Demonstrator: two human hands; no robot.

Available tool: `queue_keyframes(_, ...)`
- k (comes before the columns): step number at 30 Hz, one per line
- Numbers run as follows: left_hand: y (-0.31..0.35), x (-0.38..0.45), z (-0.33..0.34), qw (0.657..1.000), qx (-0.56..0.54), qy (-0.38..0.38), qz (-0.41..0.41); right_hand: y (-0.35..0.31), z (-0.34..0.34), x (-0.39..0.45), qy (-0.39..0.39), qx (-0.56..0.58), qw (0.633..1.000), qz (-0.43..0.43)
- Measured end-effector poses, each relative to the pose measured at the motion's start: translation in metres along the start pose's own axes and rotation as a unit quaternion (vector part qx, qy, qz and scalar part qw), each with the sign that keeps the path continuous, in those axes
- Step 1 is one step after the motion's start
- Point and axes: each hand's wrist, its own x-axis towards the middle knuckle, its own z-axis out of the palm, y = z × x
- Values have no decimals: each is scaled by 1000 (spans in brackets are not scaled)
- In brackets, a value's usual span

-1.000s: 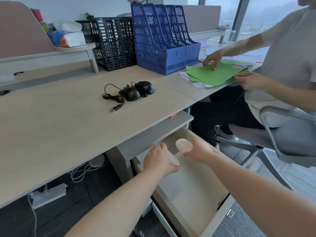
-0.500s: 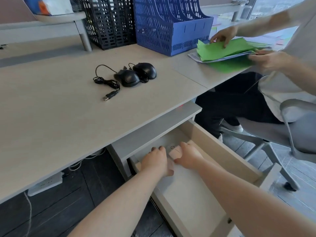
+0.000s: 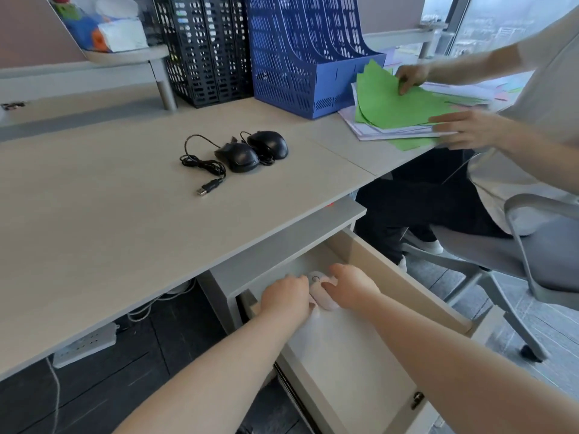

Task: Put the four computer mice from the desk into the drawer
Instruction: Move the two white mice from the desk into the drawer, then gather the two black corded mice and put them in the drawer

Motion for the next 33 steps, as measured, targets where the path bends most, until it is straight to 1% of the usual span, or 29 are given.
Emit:
queue_keyframes(2,5,-13,-18,999,8,29,31,-7,-17,-7,40,22,999,-8)
queue_keyframes(4,10,-28,-38,994,6,80,71,-16,-40,-19,125,48,991,-27)
queue_keyframes(7,11,-48,-69,978,-24,171,114,-33,-73,-38,275,89,954,-78)
queue_keyframes(8,8,-51,-79,970,-35,206,123,-40,-82,-41,310,109,939,-96)
queue_keyframes(10,-3,-49,-100,952,-48,278,121,-55,-98,-39,348,138,919,-128)
queue_keyframes(12,-19,-39,-120,942,-42,322,86,-70,-109,-28,345,145,915,-151)
queue_keyframes(13,-28,-31,-128,943,-32,325,58,-77,-113,-21,333,139,919,-159)
queue_keyframes(15,-47,-13,-140,951,-18,309,-4,-90,-118,-1,309,123,929,-160)
queue_keyframes(17,-63,6,-148,959,-21,279,-55,-103,-122,20,280,108,943,-143)
queue_keyframes(20,-82,35,-156,964,-28,244,-97,-118,-129,51,234,96,959,-125)
queue_keyframes(23,-94,61,-164,967,-33,232,-102,-128,-134,80,214,102,963,-126)
queue_keyframes(27,-99,89,-172,976,-61,200,-69,-135,-137,116,212,127,958,-147)
queue_keyframes(33,-99,112,-178,985,-9,165,-51,-147,-144,143,155,104,968,-166)
